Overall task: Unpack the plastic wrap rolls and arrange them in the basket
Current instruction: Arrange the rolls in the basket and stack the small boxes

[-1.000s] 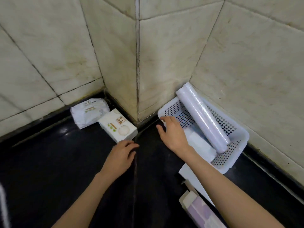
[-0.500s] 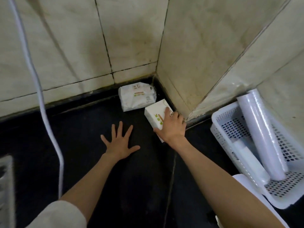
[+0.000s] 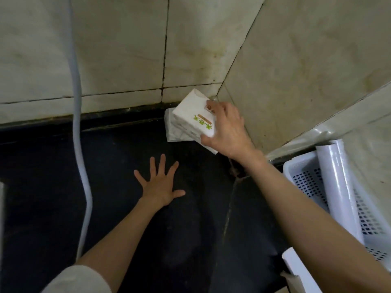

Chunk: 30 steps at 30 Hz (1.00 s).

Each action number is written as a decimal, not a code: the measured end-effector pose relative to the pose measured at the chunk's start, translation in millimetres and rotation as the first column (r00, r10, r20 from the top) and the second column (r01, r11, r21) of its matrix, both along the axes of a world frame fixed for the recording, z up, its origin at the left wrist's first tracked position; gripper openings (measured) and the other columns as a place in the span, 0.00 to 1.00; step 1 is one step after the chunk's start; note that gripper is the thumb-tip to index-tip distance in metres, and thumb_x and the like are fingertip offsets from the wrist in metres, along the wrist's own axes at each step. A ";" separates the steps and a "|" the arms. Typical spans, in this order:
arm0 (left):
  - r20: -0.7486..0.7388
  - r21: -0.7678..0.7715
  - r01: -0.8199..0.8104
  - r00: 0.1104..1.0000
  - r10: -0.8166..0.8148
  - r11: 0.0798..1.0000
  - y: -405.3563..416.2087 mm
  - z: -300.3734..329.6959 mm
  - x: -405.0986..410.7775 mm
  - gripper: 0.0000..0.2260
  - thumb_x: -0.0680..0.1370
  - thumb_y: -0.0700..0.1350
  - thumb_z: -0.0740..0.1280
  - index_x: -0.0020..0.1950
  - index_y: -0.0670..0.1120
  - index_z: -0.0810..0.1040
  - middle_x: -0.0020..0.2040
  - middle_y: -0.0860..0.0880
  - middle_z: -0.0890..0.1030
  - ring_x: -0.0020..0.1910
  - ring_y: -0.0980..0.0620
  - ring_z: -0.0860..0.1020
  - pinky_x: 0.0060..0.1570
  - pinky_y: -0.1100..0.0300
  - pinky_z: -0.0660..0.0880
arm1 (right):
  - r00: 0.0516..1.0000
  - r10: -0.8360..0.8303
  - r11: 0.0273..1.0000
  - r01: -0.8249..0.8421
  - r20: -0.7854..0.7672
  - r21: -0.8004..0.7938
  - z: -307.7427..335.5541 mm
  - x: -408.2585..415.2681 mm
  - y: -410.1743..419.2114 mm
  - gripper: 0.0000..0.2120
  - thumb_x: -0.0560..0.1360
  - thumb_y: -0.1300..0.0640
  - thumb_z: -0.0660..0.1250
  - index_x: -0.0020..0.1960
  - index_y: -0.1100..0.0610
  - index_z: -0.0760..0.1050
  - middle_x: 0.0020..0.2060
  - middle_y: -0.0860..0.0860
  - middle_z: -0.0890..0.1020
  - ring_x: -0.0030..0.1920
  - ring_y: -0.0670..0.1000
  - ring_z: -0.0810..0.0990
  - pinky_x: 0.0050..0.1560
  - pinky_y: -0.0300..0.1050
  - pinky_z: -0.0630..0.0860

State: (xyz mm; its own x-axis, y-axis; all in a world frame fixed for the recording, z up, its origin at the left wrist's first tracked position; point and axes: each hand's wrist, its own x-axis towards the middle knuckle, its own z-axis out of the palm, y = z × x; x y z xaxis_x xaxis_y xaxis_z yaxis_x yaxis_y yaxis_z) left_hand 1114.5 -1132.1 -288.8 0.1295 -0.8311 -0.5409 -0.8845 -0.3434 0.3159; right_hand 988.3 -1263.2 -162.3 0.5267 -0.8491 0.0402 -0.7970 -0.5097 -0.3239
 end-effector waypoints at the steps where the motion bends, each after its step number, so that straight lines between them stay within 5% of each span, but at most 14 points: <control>1: -0.008 -0.004 0.000 1.000 0.000 1.000 0.1 -0.3 0.1 0.40 0.71 0.64 0.63 0.74 0.59 0.40 0.75 0.47 0.31 0.72 0.41 0.30 0.62 0.26 0.36 | 0.998 0.057 0.998 -0.057 -0.032 0.000 0.7 7.7 -11.1 0.39 0.63 0.49 0.72 0.70 0.55 0.60 0.62 0.58 0.68 0.64 0.58 0.65 0.63 0.53 0.61; 8: -0.010 0.004 0.005 1.000 -0.005 1.000 -1.4 -4.1 0.9 0.40 0.72 0.62 0.63 0.74 0.58 0.40 0.75 0.47 0.30 0.72 0.41 0.29 0.61 0.26 0.35 | 0.958 0.155 0.988 -0.154 -0.240 0.021 -33.4 32.6 -51.3 0.32 0.71 0.63 0.66 0.72 0.55 0.60 0.72 0.58 0.62 0.71 0.59 0.60 0.71 0.54 0.57; 12: 0.001 0.025 0.005 1.000 -0.005 1.000 -2.7 -5.6 2.5 0.40 0.72 0.62 0.63 0.74 0.58 0.40 0.74 0.47 0.30 0.72 0.40 0.29 0.61 0.26 0.35 | 0.965 0.081 0.980 -0.122 -0.248 -0.156 -48.5 29.4 -40.5 0.25 0.74 0.66 0.60 0.71 0.56 0.63 0.65 0.61 0.70 0.64 0.61 0.68 0.54 0.57 0.72; 16: 0.013 0.031 0.005 1.000 -0.006 0.999 -3.1 -4.8 2.0 0.40 0.72 0.62 0.64 0.74 0.58 0.39 0.74 0.47 0.30 0.72 0.40 0.29 0.62 0.26 0.36 | 0.984 0.080 0.952 -0.124 -0.160 -0.280 -49.7 26.8 -35.6 0.22 0.72 0.69 0.59 0.65 0.60 0.70 0.59 0.62 0.76 0.57 0.61 0.75 0.47 0.55 0.73; 19: 0.029 0.034 0.000 1.000 -0.001 0.999 -3.1 -4.2 1.0 0.41 0.72 0.62 0.64 0.74 0.58 0.39 0.74 0.47 0.30 0.72 0.40 0.29 0.62 0.26 0.37 | 0.978 0.159 0.958 -0.185 -0.133 -0.220 -55.8 22.1 -31.0 0.25 0.71 0.70 0.61 0.67 0.62 0.68 0.65 0.63 0.72 0.64 0.62 0.72 0.60 0.56 0.71; 21: 0.028 0.035 0.001 1.000 -0.002 0.999 -3.9 -3.9 1.6 0.40 0.72 0.62 0.64 0.74 0.58 0.40 0.74 0.47 0.30 0.72 0.40 0.29 0.63 0.26 0.37 | 0.963 0.189 0.971 -0.213 -0.193 -0.109 -60.4 16.3 -28.4 0.30 0.73 0.66 0.62 0.73 0.59 0.58 0.72 0.61 0.62 0.72 0.60 0.61 0.72 0.52 0.58; 24: 0.027 0.048 0.008 1.000 -0.009 0.999 -4.1 -1.6 2.4 0.40 0.72 0.63 0.63 0.74 0.58 0.40 0.75 0.47 0.30 0.72 0.40 0.30 0.63 0.26 0.38 | 0.954 0.194 0.977 -0.208 -0.227 -0.038 -56.2 14.4 -26.8 0.32 0.75 0.58 0.61 0.75 0.54 0.50 0.75 0.57 0.55 0.75 0.57 0.52 0.75 0.52 0.49; 30: -0.027 0.095 0.020 0.999 -0.018 0.995 -13.5 28.4 11.0 0.35 0.73 0.56 0.66 0.75 0.55 0.51 0.77 0.44 0.42 0.75 0.40 0.42 0.70 0.33 0.47 | 0.994 0.105 0.994 -0.105 -0.030 -0.013 -21.3 -5.8 14.5 0.28 0.77 0.56 0.61 0.74 0.55 0.55 0.73 0.57 0.63 0.73 0.57 0.60 0.72 0.51 0.58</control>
State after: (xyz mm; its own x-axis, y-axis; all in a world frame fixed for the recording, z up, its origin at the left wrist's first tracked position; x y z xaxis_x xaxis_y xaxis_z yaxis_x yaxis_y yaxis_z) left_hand 1125.6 -1145.6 -260.4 0.0991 -0.7780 -0.6204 -0.8829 -0.3563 0.3058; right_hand 982.5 -1248.6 -183.6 0.6142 -0.7884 0.0354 -0.7476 -0.5956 -0.2938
